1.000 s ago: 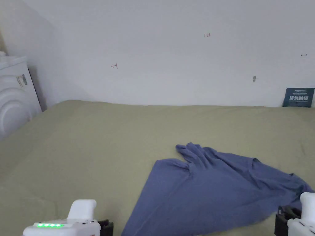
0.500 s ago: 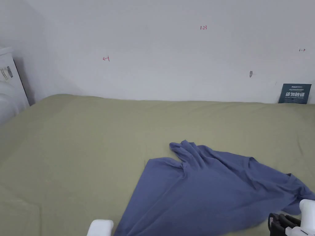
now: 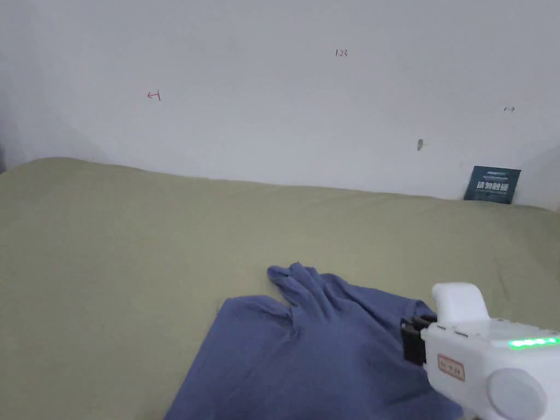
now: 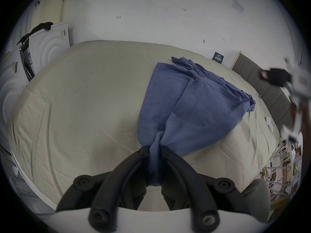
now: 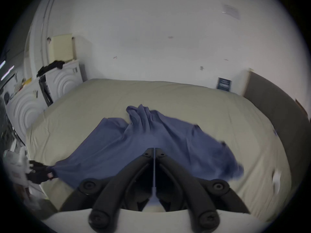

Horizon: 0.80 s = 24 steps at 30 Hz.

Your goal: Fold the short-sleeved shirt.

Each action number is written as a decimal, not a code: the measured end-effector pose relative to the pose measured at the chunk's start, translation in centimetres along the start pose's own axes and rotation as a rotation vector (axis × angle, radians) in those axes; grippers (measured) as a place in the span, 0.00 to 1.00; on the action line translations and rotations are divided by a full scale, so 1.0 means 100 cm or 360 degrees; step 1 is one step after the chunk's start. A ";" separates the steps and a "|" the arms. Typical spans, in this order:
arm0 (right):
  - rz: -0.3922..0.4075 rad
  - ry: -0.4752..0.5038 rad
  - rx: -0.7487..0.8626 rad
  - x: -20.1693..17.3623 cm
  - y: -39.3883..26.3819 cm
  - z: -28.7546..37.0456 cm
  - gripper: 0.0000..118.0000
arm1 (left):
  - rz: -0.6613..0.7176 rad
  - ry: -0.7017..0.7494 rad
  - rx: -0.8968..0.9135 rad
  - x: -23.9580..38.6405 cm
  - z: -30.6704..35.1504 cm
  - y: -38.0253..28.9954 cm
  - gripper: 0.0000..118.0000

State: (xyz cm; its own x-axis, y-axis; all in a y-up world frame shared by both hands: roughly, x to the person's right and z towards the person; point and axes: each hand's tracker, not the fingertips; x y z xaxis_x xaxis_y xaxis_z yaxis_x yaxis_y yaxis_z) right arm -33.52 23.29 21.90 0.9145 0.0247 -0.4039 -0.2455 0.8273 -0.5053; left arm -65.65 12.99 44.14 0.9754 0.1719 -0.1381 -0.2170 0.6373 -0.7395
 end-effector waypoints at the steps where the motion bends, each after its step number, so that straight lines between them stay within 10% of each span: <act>1: 0.0088 -0.0002 -0.0031 0.003 0.018 -0.025 0.31 | 0.0010 -0.0002 -0.0003 -0.001 -0.001 0.000 0.11; 3: 0.0288 0.0059 -0.0162 0.012 0.057 -0.096 0.88 | 0.0036 -0.0018 -0.0020 -0.003 -0.005 0.000 0.11; 4: 0.0369 0.0033 -0.0248 0.013 0.070 -0.126 0.99 | 0.0041 -0.0016 -0.0026 -0.003 -0.007 -0.001 0.11; 14: 0.0721 0.0117 -0.0760 0.023 0.091 -0.323 0.93 | 0.0078 -0.0011 -0.0140 -0.009 -0.024 -0.010 0.11; 19: 0.0404 0.0343 -0.0772 0.034 0.081 -0.328 0.61 | 0.0083 -0.0013 -0.0135 -0.009 -0.025 -0.010 0.11; 21: 0.0422 0.0320 -0.0620 0.031 0.077 -0.314 0.03 | 0.0108 -0.0016 -0.0126 -0.009 -0.026 -0.010 0.11; 24: 0.0470 0.0250 -0.0535 0.026 0.081 -0.274 0.04 | 0.0138 -0.0030 -0.0118 -0.009 -0.024 -0.010 0.11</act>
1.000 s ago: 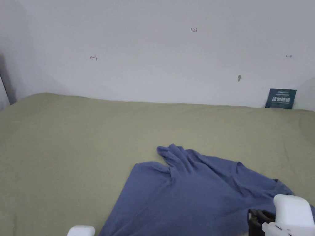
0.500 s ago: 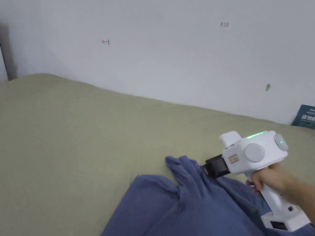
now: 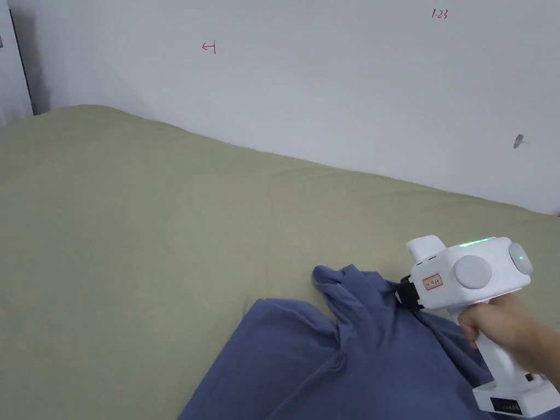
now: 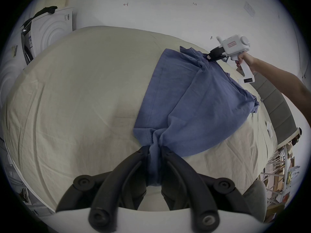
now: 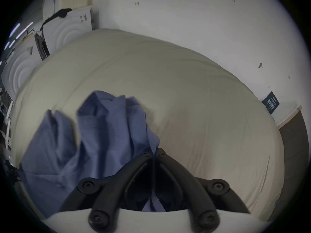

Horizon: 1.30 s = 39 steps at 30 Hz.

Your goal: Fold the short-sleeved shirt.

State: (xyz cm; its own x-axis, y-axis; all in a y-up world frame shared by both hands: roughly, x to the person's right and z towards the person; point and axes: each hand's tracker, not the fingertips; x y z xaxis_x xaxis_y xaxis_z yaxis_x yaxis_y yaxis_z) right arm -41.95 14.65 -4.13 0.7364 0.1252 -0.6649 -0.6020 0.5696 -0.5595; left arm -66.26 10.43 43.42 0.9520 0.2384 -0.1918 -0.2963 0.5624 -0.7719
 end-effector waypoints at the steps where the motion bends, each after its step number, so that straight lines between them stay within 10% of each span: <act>1: -0.0047 0.0015 0.0035 0.000 -0.001 0.013 0.04 | 0.0008 -0.0007 0.0010 -0.001 0.001 0.000 0.11; 21: -0.0260 -0.0419 0.1196 0.039 0.014 0.363 0.04 | -0.0299 -0.0180 0.0629 0.017 0.106 0.208 0.11; 30: -0.0241 -0.0693 0.1292 0.083 0.085 0.386 0.04 | -0.0483 0.0046 0.0743 0.027 0.114 0.396 0.11; 39: -0.0497 -0.0806 0.1552 0.128 0.165 0.363 0.04 | -0.0365 0.0225 0.1071 0.044 0.102 0.526 0.11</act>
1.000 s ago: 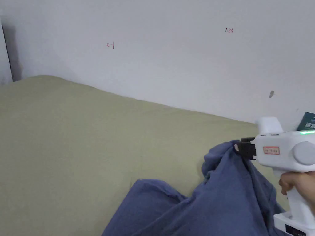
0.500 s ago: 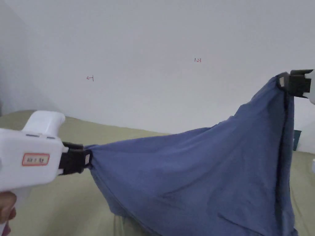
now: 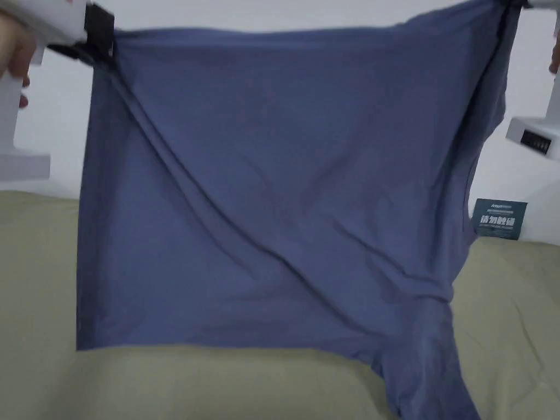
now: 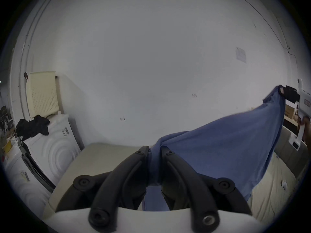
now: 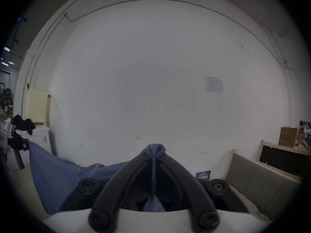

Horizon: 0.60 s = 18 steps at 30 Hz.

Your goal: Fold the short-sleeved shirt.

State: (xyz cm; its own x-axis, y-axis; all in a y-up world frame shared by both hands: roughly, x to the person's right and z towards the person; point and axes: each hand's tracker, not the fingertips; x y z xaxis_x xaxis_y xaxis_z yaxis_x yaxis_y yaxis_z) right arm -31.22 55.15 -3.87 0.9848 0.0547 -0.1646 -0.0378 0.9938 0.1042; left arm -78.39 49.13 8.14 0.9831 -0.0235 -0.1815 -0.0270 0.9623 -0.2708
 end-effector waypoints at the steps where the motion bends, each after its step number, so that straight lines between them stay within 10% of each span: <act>1: 0.0002 -0.0012 0.0021 -0.002 0.004 -0.006 0.04 | 0.0009 0.0012 0.0029 0.001 -0.004 0.007 0.11; 9: -0.0017 -0.0013 0.0278 -0.002 0.049 0.010 0.04 | -0.0279 0.0122 0.0187 0.017 -0.006 0.037 0.11; 18: -0.0033 0.0101 -0.0015 0.016 -0.038 0.092 0.04 | -0.0225 -0.0116 0.0153 0.008 0.034 -0.075 0.11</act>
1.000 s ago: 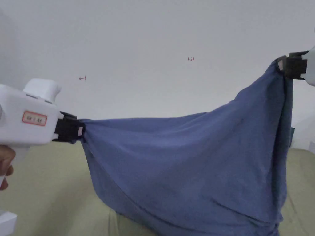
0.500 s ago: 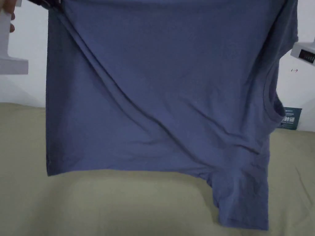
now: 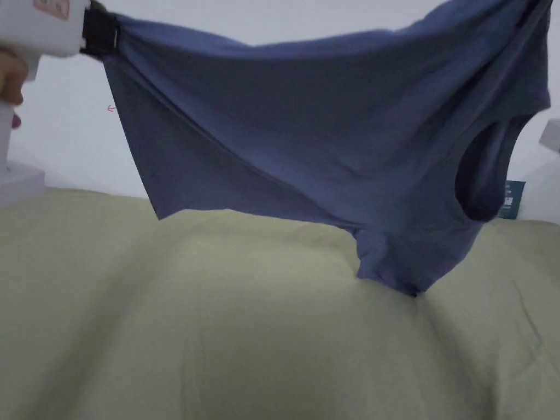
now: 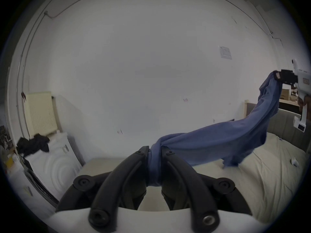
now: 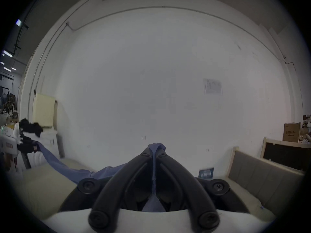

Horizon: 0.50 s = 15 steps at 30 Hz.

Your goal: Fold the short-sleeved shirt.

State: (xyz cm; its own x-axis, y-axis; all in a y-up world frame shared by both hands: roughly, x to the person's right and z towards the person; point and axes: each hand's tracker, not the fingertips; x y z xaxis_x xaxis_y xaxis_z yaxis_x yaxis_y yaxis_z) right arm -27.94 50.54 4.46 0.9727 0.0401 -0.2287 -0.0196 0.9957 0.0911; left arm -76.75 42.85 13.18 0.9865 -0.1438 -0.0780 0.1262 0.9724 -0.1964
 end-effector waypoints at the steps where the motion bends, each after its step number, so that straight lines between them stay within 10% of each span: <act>1: -0.0009 0.0017 -0.0059 0.000 -0.015 0.011 0.04 | 0.0011 -0.0029 -0.0059 0.001 0.006 -0.016 0.11; 15: -0.0205 0.0109 -0.0659 -0.035 -0.199 0.200 0.04 | 0.0142 -0.0256 -0.0622 0.043 0.167 -0.231 0.11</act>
State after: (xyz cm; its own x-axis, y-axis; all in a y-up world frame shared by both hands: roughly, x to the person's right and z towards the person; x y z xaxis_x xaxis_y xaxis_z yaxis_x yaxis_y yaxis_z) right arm -26.28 28.88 22.82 0.9559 -0.0949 -0.2778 -0.0039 0.9421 -0.3354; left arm -73.67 22.86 33.72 0.9994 -0.0016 0.0357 0.0211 0.8326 -0.5534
